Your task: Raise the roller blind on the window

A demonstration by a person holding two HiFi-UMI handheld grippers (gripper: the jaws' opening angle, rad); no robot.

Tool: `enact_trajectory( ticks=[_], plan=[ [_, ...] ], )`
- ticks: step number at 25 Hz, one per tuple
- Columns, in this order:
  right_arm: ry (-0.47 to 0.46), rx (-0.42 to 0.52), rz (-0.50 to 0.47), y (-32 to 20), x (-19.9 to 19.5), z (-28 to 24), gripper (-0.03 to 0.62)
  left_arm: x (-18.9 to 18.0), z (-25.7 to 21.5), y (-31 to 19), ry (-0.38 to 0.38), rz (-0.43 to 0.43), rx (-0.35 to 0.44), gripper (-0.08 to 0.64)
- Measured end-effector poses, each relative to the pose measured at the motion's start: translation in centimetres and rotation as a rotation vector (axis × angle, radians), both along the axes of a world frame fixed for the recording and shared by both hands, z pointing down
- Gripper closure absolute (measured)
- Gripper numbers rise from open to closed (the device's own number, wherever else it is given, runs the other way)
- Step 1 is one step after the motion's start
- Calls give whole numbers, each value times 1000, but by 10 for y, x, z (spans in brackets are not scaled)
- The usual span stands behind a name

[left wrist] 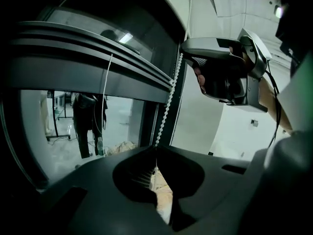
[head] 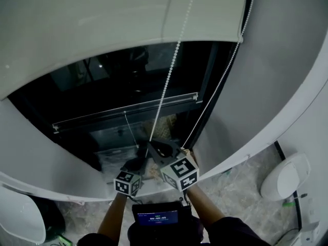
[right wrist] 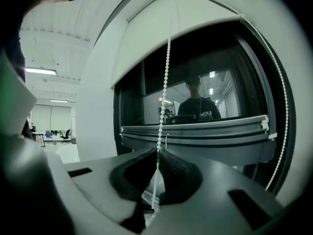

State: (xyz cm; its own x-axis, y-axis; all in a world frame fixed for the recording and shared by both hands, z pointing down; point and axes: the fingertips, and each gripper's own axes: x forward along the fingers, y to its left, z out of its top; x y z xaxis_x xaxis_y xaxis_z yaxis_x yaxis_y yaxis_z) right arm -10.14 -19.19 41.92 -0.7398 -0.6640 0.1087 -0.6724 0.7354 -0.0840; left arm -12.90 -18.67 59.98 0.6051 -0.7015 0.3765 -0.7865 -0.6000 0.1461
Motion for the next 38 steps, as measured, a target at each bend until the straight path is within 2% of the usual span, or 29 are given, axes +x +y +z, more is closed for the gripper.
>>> enact_trajectory(
  ticks=[4,7,10,12,16,19,23,27,29,31,34,36,38],
  plan=[
    [27,51,17,-5,-1,-2,574,-7,-7,7,29,-12,17,549],
    [48,67,6,-9,-5,4,574,-22,-28,11,143,-54,45,548],
    [77,39,-14,-12,-13,26,574,-35,-75,7,204,-88,137,548],
    [95,13,-35,-8,-23,47,574,-33,-108,6,192,-72,208,548],
    [122,-32,-76,2,-46,81,574,-14,-162,6,104,-2,333,546],
    [159,-64,-111,12,-59,105,574,-3,-178,1,9,22,373,546],
    [194,-121,-119,22,-60,137,574,6,-165,1,-92,73,338,549],
    [244,-246,-119,34,-45,176,572,-2,-128,3,-11,38,253,551],
    [238,-281,-114,36,-33,180,571,-7,-110,3,8,20,217,551],
    [183,-249,-86,28,-21,157,571,-11,-92,0,-5,8,187,551],
    [51,-169,-57,17,-10,93,563,-14,-59,-1,-34,-9,121,551],
    [-28,-104,-51,13,-8,49,497,-14,-41,1,-40,-15,91,551],
    [-69,-45,-51,11,-8,15,473,-14,-28,4,-37,-12,65,551]
  ],
)
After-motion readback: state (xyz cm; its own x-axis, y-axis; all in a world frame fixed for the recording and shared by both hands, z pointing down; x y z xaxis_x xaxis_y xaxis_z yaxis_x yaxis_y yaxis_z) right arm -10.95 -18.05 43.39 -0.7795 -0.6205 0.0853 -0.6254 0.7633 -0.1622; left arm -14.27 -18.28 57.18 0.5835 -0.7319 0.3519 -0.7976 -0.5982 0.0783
